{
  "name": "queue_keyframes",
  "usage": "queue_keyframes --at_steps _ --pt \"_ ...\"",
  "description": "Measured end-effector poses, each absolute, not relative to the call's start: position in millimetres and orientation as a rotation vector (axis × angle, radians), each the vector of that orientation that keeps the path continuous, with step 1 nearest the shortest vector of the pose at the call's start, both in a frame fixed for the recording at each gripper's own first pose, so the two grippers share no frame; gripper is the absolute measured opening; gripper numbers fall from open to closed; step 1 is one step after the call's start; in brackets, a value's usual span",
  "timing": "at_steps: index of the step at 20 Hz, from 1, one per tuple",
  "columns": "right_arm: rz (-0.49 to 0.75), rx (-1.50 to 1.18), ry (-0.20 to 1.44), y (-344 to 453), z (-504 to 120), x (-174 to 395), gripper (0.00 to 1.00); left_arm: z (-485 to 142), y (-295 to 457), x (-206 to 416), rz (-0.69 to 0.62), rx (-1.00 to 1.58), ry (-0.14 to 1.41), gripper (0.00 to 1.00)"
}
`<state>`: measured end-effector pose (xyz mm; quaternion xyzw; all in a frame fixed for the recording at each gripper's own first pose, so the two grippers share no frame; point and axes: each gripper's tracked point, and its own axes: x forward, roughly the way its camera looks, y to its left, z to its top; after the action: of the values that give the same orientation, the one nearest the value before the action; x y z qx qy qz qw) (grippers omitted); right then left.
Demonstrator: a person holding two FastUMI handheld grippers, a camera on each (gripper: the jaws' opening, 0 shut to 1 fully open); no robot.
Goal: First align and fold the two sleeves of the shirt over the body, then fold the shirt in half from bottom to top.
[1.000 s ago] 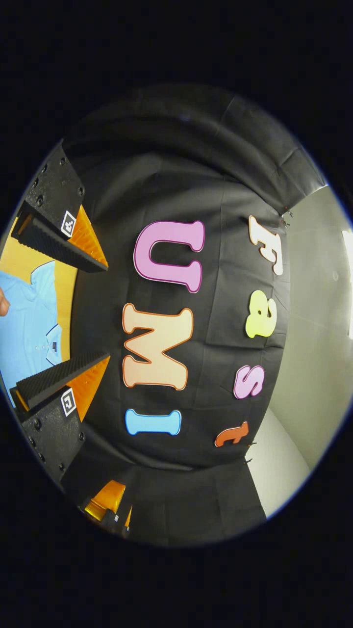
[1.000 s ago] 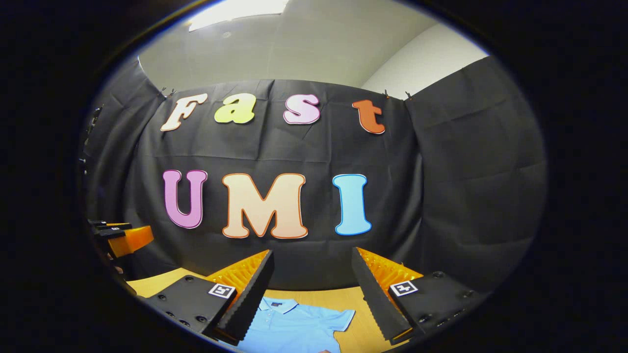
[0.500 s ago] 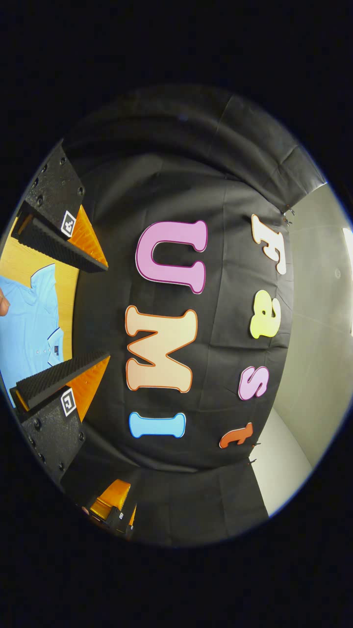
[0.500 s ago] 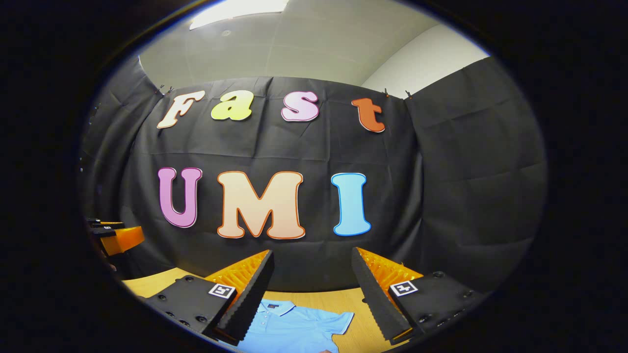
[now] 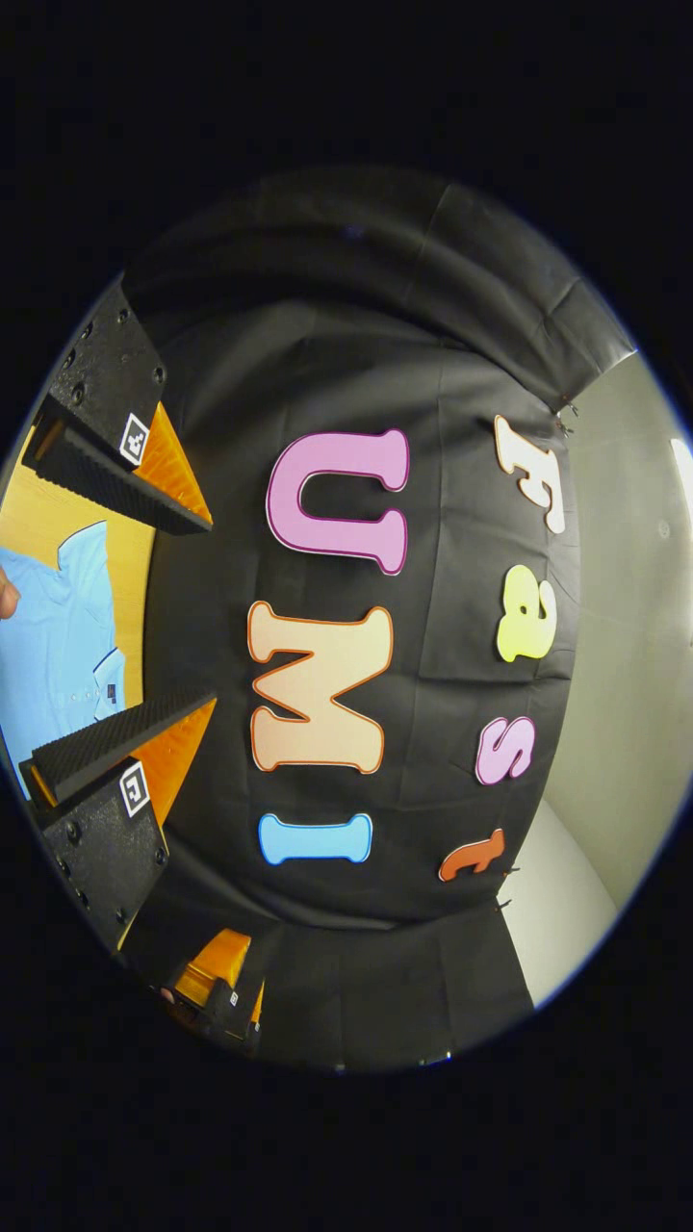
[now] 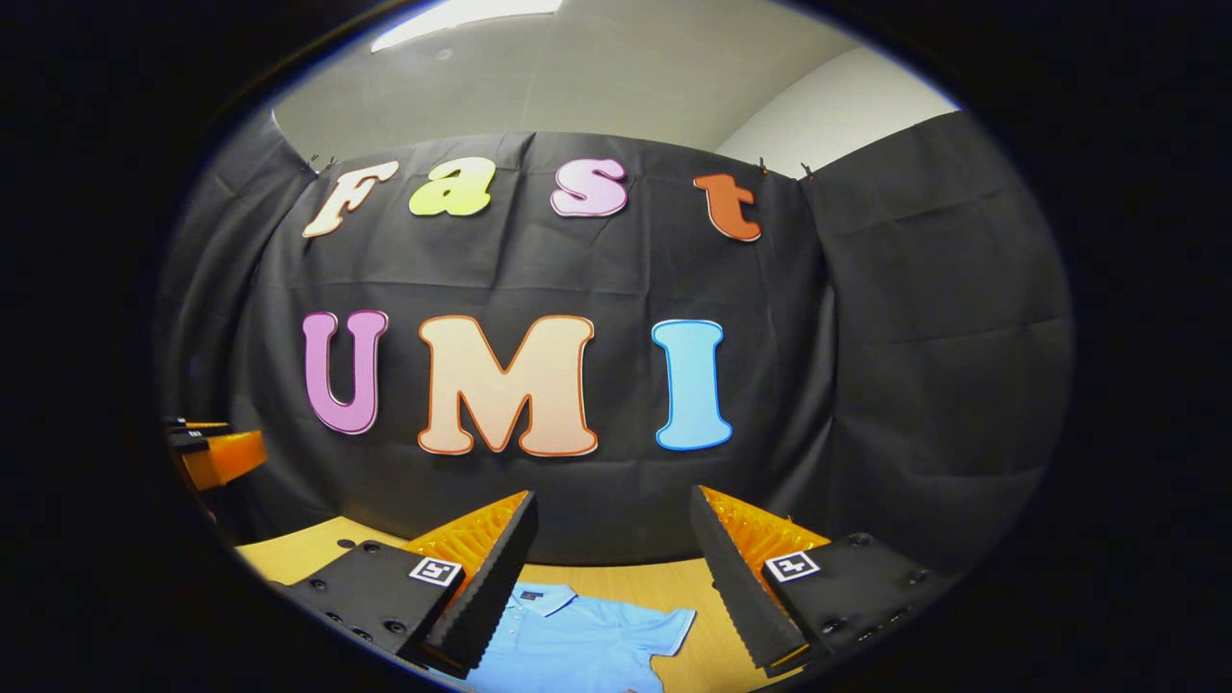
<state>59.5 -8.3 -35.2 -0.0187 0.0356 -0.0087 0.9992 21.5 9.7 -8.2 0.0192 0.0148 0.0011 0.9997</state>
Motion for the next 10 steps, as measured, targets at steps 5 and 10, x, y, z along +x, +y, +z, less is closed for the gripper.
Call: queue_keyframes --at_steps 5,10 --pt "-0.038 -0.089 0.154 -26.0 -82.1 102.0 0.98 -10.2 13.7 26.9 0.005 0.037 0.028 0.95" --pt "-0.109 -0.161 0.247 -49.9 -145.0 131.3 0.99 -6.6 27.4 31.2 0.018 0.057 0.017 0.95"
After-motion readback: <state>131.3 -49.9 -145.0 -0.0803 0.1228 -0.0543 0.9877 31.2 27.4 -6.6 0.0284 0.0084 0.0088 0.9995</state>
